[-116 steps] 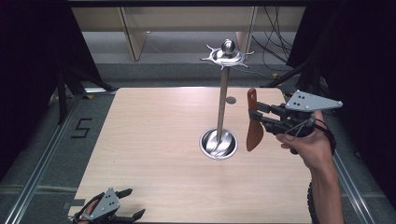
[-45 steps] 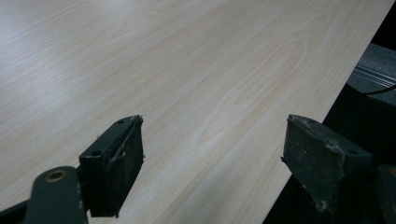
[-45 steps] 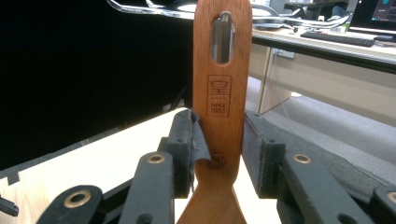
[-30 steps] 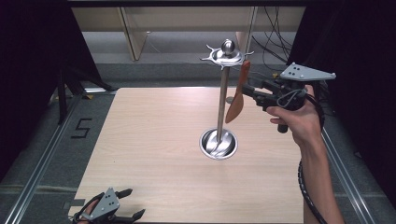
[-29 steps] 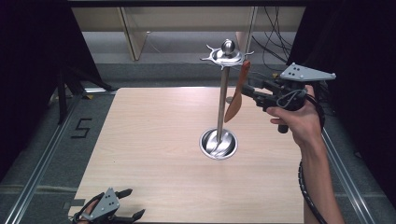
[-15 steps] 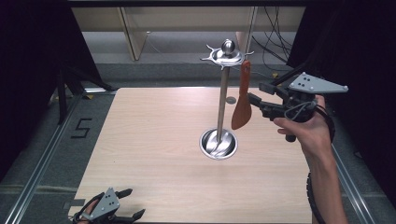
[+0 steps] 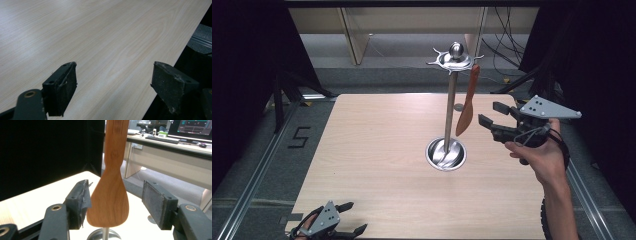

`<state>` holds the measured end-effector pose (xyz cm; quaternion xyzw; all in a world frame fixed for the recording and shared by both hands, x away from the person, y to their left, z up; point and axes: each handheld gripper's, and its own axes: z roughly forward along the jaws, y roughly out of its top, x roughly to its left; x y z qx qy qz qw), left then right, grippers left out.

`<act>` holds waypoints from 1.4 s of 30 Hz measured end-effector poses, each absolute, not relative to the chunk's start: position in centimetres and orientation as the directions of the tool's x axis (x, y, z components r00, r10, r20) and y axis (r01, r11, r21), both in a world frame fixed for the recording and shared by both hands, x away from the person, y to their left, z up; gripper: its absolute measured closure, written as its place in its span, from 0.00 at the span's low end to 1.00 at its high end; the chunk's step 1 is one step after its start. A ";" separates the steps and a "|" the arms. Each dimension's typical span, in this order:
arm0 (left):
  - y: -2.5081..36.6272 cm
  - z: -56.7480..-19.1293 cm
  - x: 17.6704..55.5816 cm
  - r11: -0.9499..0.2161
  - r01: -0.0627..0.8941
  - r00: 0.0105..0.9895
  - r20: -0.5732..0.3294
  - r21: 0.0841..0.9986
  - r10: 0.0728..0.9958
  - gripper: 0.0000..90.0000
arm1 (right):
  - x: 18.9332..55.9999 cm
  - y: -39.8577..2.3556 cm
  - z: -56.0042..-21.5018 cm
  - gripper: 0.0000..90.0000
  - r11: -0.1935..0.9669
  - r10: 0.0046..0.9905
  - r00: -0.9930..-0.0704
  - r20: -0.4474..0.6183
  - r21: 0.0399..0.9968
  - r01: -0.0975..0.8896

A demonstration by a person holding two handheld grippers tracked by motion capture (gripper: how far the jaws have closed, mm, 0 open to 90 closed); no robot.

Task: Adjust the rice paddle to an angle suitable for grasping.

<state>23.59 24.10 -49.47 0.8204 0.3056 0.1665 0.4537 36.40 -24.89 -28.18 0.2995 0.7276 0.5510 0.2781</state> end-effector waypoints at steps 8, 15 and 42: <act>24.2 -49.4 23.7 -0.422 0.329 0.769 0.020 0.845 0.639 0.22 | 35.4 -26.0 -31.0 0.40 0.160 0.744 -0.668 -0.008 0.973 0.166; 24.3 -49.3 23.8 -0.437 0.328 0.771 0.030 0.838 0.636 0.22 | 35.2 -26.5 -33.3 0.39 0.162 0.740 -0.671 0.044 0.957 0.242; 24.2 -49.3 23.8 -0.419 0.353 0.755 0.009 0.837 0.656 0.22 | 35.0 -27.1 -40.0 0.36 0.241 0.755 -0.652 0.071 0.895 0.376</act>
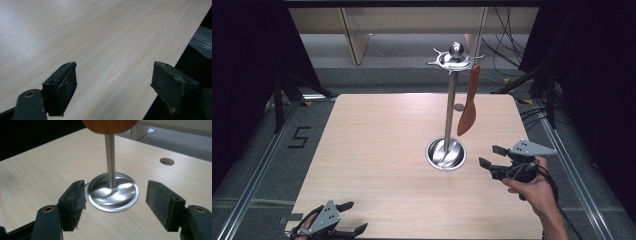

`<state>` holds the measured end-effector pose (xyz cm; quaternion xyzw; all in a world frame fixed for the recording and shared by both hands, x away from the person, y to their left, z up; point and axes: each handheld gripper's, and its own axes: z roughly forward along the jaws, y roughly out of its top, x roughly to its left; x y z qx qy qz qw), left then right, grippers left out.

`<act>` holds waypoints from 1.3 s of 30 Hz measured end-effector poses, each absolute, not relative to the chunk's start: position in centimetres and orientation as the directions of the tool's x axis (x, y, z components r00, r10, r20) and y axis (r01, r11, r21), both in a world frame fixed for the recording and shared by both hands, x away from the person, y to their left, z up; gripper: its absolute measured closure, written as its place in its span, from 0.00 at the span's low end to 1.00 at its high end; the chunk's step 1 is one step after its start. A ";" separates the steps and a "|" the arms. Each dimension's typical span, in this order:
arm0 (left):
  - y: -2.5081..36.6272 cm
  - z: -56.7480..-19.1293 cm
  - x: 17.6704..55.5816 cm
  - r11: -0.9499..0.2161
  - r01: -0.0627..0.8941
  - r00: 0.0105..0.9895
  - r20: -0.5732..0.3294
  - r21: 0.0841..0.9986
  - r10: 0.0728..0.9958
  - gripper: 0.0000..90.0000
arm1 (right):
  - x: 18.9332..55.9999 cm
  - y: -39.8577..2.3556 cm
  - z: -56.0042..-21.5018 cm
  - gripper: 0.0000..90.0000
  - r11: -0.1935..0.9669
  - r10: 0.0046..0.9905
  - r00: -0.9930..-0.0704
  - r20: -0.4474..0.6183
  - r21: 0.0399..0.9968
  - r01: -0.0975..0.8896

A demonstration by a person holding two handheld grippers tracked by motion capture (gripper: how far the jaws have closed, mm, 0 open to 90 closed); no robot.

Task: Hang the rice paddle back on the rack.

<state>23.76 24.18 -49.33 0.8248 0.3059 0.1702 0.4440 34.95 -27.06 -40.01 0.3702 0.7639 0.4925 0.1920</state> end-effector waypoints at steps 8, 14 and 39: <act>24.2 -49.2 23.8 -0.433 0.327 0.770 0.029 0.840 0.637 0.22 | 34.7 -27.3 -40.7 0.36 0.276 0.750 -0.659 0.054 0.880 0.386; 24.3 -49.4 23.8 -0.431 0.342 0.762 0.022 0.835 0.647 0.22 | 34.5 -27.2 -41.4 0.36 0.274 0.760 -0.646 0.065 0.870 0.410; 24.2 -49.4 23.7 -0.425 0.332 0.770 0.018 0.842 0.638 0.22 | 33.7 -26.6 -43.4 0.33 0.315 0.743 -0.667 0.059 0.848 0.426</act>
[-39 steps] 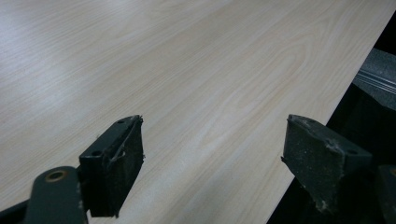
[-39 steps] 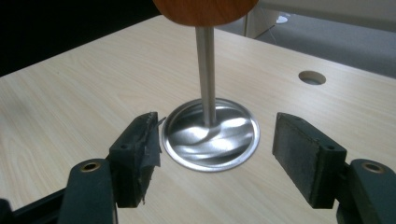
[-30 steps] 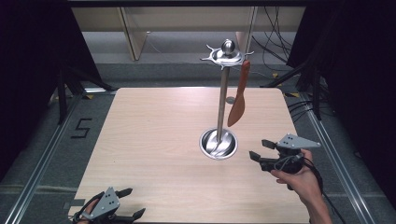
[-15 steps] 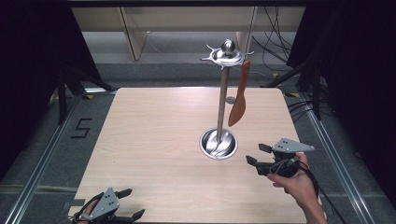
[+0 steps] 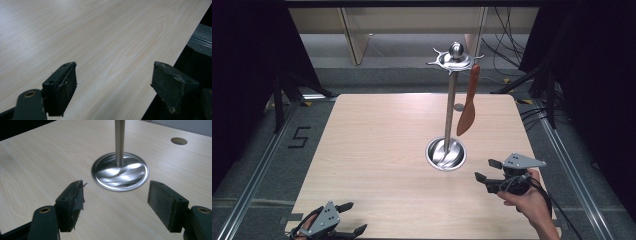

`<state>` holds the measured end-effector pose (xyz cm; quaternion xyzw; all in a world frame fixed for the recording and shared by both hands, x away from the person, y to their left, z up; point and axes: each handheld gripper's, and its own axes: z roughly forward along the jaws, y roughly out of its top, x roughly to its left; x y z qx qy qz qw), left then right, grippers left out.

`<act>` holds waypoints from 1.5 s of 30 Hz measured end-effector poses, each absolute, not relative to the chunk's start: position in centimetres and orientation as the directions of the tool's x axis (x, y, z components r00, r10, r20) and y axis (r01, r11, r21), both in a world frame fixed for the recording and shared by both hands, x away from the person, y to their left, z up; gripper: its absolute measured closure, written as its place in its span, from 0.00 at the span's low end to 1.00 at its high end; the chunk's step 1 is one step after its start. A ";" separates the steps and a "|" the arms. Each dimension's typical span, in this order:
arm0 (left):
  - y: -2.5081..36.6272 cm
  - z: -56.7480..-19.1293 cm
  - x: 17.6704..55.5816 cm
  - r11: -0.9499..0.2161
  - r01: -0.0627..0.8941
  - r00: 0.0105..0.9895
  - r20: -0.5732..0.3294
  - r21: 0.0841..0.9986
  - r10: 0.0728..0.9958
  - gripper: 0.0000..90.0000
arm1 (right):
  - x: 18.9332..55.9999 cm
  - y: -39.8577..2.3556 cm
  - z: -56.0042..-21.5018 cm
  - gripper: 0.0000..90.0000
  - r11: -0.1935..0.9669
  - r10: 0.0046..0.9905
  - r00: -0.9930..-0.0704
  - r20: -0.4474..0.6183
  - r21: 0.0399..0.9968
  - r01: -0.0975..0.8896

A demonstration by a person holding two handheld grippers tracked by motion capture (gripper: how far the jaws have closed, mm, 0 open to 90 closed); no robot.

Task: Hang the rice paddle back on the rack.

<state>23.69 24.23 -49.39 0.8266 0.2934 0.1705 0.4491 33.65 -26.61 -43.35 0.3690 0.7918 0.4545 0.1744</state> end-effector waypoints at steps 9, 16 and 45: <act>24.4 -49.3 23.6 -0.435 0.356 0.760 0.015 0.827 0.650 0.22 | 33.3 -26.5 -44.1 0.33 0.303 0.744 -0.661 0.092 0.835 0.458; 24.3 -49.4 23.6 -0.410 0.354 0.758 -0.001 0.841 0.652 0.22 | 33.1 -26.6 -44.6 0.32 0.323 0.742 -0.667 0.065 0.837 0.441; 24.5 -49.4 23.9 -0.450 0.327 0.763 0.049 0.831 0.645 0.17 | 31.9 -26.5 -46.1 0.30 0.305 0.746 -0.657 0.106 0.823 0.480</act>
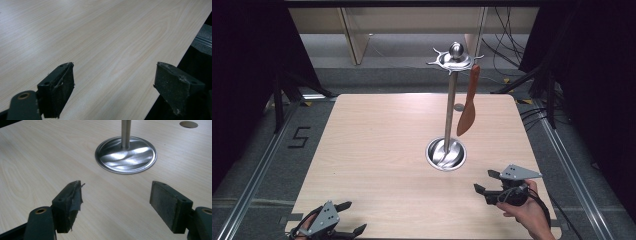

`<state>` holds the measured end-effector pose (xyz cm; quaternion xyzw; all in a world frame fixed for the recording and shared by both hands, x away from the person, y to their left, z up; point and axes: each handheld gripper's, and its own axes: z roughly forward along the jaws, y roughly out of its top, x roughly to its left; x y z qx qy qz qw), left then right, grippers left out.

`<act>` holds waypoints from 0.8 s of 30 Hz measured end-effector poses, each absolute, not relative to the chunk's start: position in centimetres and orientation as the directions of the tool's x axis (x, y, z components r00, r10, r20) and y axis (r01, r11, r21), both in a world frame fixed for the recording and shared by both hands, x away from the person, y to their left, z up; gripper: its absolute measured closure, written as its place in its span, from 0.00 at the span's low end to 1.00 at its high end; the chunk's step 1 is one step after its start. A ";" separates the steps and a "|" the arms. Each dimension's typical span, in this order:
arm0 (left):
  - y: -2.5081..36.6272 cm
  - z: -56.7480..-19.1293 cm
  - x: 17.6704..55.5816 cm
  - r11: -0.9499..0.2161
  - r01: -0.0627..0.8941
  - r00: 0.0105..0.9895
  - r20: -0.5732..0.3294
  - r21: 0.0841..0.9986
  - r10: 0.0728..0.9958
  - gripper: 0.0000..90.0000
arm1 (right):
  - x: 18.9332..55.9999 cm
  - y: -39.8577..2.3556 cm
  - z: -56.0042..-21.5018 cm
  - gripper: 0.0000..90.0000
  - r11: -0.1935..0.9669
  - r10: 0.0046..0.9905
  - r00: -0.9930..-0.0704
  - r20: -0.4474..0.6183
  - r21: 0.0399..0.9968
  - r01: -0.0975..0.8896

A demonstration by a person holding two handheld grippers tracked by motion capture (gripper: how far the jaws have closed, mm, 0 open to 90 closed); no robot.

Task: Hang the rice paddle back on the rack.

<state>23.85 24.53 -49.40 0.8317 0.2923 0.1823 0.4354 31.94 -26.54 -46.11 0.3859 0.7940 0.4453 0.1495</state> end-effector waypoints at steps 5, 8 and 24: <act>24.4 -49.5 23.7 -0.428 0.355 0.755 0.014 0.831 0.655 0.17 | 31.9 -26.7 -46.3 0.29 0.328 0.738 -0.671 0.077 0.827 0.456; 24.5 -49.4 23.9 -0.452 0.324 0.766 0.050 0.831 0.640 0.17 | 31.7 -26.8 -46.4 0.28 0.329 0.743 -0.665 0.074 0.826 0.459; 24.5 -49.4 23.8 -0.453 0.326 0.766 0.049 0.830 0.641 0.17 | 30.6 -26.8 -47.3 0.27 0.319 0.746 -0.658 0.103 0.813 0.488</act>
